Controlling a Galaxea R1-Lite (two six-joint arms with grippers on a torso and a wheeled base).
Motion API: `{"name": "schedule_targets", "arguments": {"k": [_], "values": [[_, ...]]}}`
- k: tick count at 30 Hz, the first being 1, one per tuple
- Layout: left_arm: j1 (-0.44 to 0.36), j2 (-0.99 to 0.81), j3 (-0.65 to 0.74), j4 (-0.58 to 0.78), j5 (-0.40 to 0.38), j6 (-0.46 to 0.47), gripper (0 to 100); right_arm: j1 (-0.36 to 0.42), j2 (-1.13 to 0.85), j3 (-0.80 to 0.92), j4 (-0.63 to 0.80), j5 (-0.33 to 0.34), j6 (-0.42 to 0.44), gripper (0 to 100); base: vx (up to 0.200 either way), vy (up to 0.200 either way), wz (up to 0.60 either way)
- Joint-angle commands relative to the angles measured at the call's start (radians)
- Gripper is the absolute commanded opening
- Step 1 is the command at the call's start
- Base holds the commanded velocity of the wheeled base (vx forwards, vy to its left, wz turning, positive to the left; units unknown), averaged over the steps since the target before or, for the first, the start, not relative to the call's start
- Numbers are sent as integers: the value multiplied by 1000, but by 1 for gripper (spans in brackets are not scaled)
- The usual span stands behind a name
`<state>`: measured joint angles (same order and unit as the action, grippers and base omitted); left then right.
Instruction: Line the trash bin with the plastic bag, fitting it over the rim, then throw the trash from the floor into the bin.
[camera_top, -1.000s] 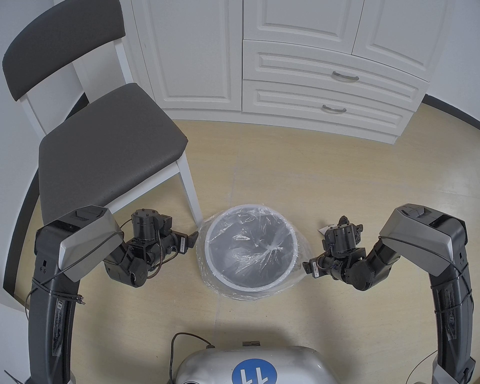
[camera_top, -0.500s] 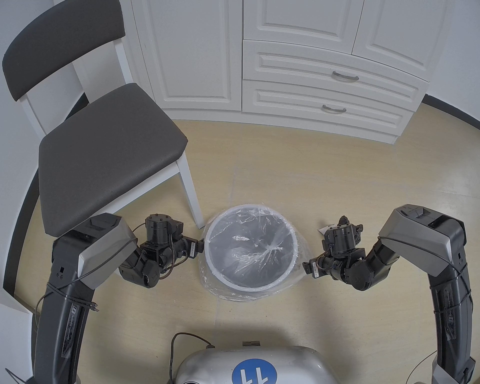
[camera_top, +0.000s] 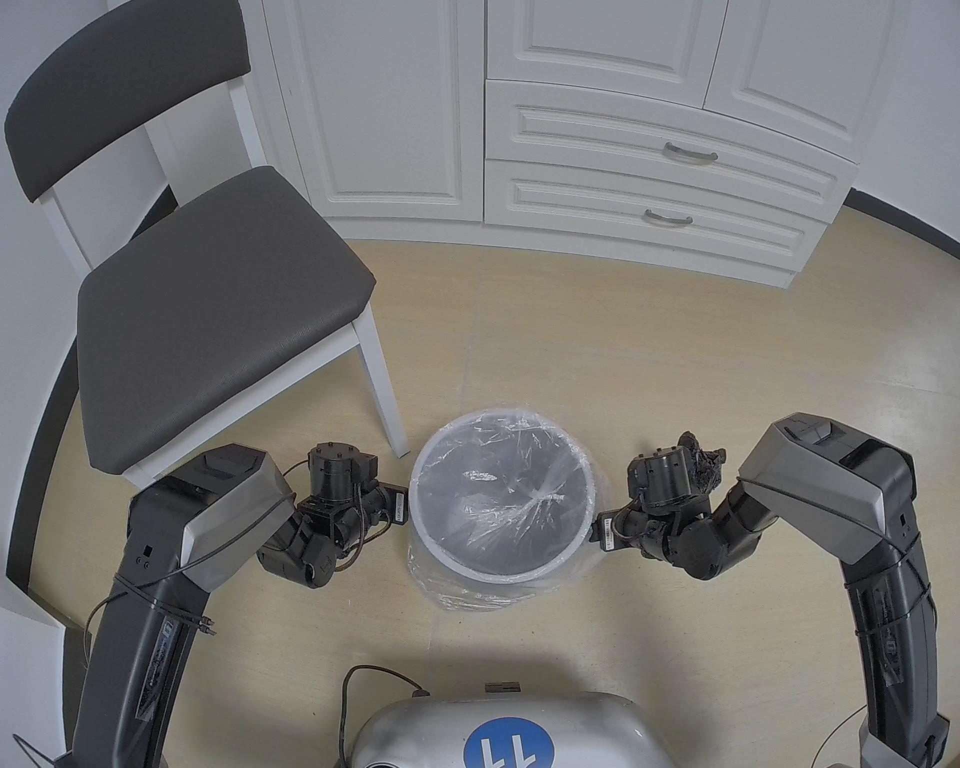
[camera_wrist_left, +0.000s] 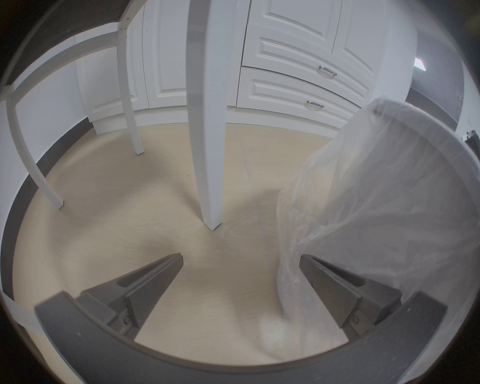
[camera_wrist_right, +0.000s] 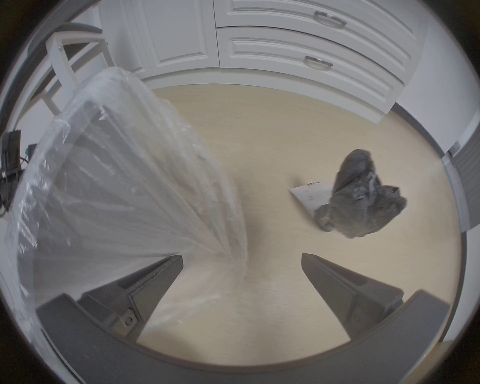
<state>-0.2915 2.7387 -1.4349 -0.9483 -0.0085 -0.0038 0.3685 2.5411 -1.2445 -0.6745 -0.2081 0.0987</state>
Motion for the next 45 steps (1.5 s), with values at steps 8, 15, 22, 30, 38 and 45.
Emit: {"name": "schedule_targets", "arguments": {"k": [8, 15, 22, 30, 38, 45], "values": [[-15, 1, 5, -47, 50, -21, 100, 47, 97, -254, 309, 95, 242, 100, 0, 0, 0], [-21, 7, 1, -38, 50, -21, 100, 43, 105, -320, 406, 130, 277, 100, 0, 0, 0], [-20, 9, 8, -35, 51, -21, 100, 38, 107, -316, 418, 127, 277, 100, 0, 0, 0], [-8, 4, 34, -46, 53, -19, 100, 30, 76, -268, 412, 115, 246, 100, 0, 0, 0], [3, 1, 56, -49, 53, -19, 100, 18, 34, -220, 408, 115, 199, 100, 0, 0, 0], [12, -2, 65, -50, 53, -19, 100, 4, 18, -196, 408, 115, 170, 100, 0, 0, 0]]}}
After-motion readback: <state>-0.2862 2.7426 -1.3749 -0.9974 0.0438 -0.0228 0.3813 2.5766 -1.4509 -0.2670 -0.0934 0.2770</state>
